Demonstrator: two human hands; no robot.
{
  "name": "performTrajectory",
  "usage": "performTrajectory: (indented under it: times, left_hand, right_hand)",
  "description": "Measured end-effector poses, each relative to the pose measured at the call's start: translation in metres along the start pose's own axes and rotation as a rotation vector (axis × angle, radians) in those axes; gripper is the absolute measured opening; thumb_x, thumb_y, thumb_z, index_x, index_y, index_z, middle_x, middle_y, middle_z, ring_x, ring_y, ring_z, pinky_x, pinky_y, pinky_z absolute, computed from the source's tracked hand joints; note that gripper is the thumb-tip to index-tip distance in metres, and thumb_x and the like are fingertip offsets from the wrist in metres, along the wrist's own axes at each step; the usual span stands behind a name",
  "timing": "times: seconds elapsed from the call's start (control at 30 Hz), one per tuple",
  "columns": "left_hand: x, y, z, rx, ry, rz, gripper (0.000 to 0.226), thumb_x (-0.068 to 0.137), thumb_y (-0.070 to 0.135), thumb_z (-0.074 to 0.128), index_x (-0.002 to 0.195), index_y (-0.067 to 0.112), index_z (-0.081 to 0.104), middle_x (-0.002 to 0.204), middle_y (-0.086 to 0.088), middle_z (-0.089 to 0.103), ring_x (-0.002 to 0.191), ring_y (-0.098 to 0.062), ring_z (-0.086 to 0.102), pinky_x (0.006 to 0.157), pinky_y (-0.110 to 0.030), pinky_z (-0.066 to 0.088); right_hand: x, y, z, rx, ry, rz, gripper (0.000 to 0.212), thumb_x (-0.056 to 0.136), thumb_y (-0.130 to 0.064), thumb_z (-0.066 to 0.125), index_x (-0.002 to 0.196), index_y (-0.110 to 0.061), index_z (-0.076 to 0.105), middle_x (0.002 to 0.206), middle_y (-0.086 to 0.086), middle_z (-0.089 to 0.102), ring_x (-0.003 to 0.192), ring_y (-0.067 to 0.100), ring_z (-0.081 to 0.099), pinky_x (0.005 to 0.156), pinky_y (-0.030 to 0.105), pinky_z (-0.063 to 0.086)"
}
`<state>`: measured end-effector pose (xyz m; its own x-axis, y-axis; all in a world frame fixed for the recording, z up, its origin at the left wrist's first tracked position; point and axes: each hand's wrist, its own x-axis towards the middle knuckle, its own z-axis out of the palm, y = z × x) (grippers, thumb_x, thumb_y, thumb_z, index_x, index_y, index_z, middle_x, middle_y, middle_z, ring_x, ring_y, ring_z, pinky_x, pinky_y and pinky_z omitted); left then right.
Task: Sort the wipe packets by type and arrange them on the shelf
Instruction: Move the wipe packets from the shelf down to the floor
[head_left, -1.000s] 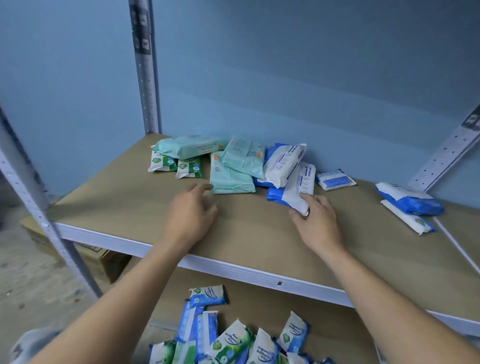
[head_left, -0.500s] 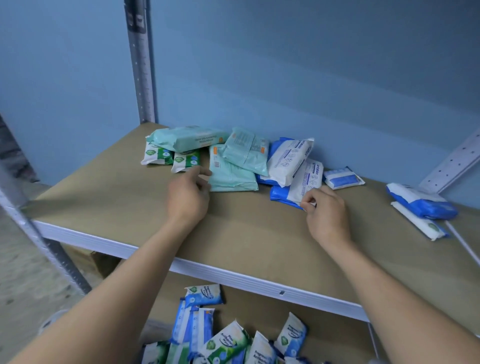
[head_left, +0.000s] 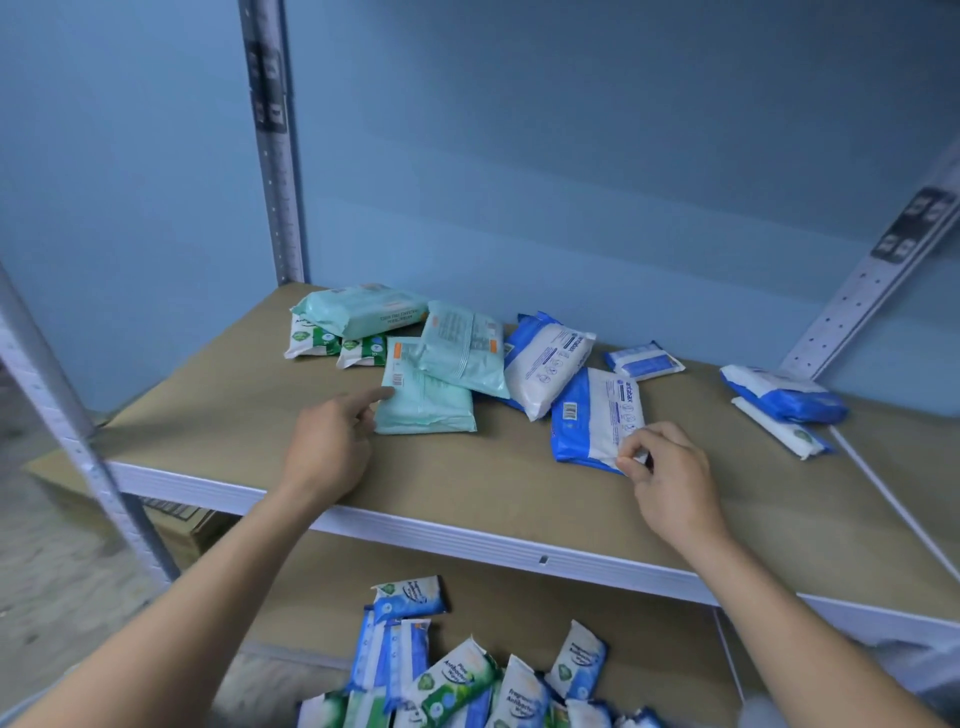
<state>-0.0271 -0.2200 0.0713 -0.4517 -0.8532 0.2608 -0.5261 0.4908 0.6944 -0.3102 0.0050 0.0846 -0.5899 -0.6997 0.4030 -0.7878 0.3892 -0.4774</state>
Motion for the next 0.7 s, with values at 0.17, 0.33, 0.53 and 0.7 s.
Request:
performTrajectory:
  times: [0.17, 0.33, 0.53, 0.7]
  left_hand:
    - [-0.019, -0.004, -0.017, 0.059, -0.033, 0.042, 0.052, 0.092, -0.002, 0.050, 0.132, 0.028, 0.065, 0.081, 0.007, 0.063, 0.078, -0.020, 0.057, 0.063, -0.030, 0.035]
    - [-0.032, -0.011, -0.036, 0.106, -0.029, 0.034, 0.056, 0.088, -0.005, 0.048, 0.130, 0.030, 0.065, 0.080, 0.006, 0.060, 0.067, -0.014, 0.049, 0.057, -0.026, 0.035]
    - [-0.036, -0.011, -0.041, 0.160, 0.028, 0.002, 0.041, 0.085, 0.016, 0.052, 0.119, 0.031, 0.070, 0.096, 0.003, 0.061, 0.090, -0.029, 0.057, 0.081, -0.044, 0.050]
    - [-0.038, 0.022, -0.029, 0.176, -0.026, -0.014, 0.067, 0.077, 0.061, 0.046, 0.132, 0.028, 0.061, 0.138, 0.001, 0.055, 0.125, -0.026, 0.049, 0.105, -0.046, 0.040]
  right_hand:
    - [-0.024, 0.000, -0.021, 0.002, -0.068, 0.041, 0.029, 0.085, -0.001, 0.074, 0.069, -0.022, 0.062, 0.094, -0.009, 0.056, 0.076, -0.003, 0.053, 0.065, 0.004, 0.036]
    - [-0.040, 0.001, -0.044, -0.034, -0.152, 0.069, 0.026, 0.085, -0.006, 0.075, 0.071, -0.025, 0.063, 0.099, -0.012, 0.056, 0.079, -0.004, 0.052, 0.067, 0.005, 0.035]
    - [-0.037, -0.014, -0.041, -0.034, -0.170, 0.202, 0.028, 0.090, -0.037, 0.068, 0.114, -0.024, 0.065, 0.130, -0.006, 0.051, 0.116, 0.014, 0.053, 0.092, 0.028, 0.039]
    - [-0.015, -0.031, -0.007, -0.158, -0.265, 0.304, 0.075, 0.091, -0.065, 0.050, 0.149, -0.019, 0.038, 0.156, 0.006, 0.032, 0.139, 0.032, 0.034, 0.112, 0.042, 0.028]
